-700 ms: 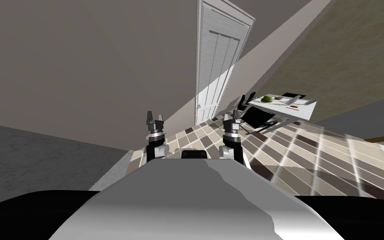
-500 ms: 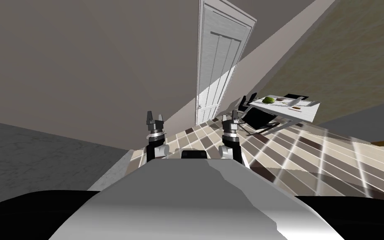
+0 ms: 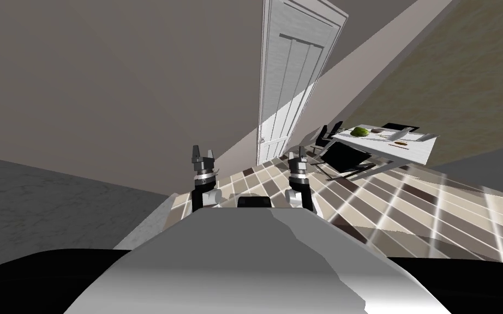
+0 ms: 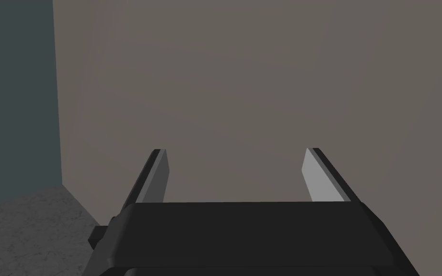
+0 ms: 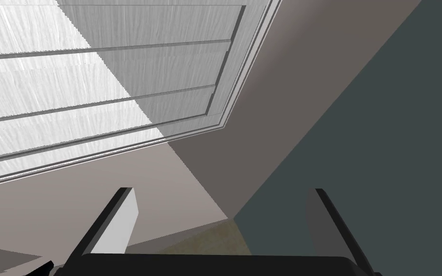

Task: Pull the door open

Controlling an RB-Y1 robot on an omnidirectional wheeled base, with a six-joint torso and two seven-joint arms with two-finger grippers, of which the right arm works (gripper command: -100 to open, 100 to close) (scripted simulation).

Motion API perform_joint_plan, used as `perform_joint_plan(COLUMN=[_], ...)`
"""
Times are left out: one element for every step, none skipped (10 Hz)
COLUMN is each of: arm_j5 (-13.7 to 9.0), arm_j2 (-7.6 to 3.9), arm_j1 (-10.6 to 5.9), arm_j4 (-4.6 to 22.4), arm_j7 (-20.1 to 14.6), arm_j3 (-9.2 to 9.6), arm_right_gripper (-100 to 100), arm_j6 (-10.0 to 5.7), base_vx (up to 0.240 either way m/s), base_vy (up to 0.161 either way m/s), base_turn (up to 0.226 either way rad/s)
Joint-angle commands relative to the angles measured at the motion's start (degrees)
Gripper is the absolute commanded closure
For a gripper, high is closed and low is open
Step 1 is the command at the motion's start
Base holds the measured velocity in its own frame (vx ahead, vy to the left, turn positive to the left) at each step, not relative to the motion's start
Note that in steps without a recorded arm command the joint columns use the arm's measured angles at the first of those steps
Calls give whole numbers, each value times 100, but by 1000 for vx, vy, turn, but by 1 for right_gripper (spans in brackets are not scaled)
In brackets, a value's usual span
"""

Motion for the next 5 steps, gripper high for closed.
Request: perform_joint_plan(arm_j5=[-5,-5,-4,-4,-3], arm_j2=[-55,-84,-115,-145,-176], arm_j1=[-67,-125,-190,-256,-321], arm_j4=[207,350,513,675,838], arm_j7=[-26,-38,-52,-66,-79], arm_j3=[-24,-36,-51,-66,-80], arm_right_gripper=[-100,-100,-100,-100,-100], arm_j6=[-61,-98,-138,-179,-220], base_vx=[78,85,82,87,108], base_vy=[-39,-36,-42,-47,-63], base_turn=[63,69,80,80,97])
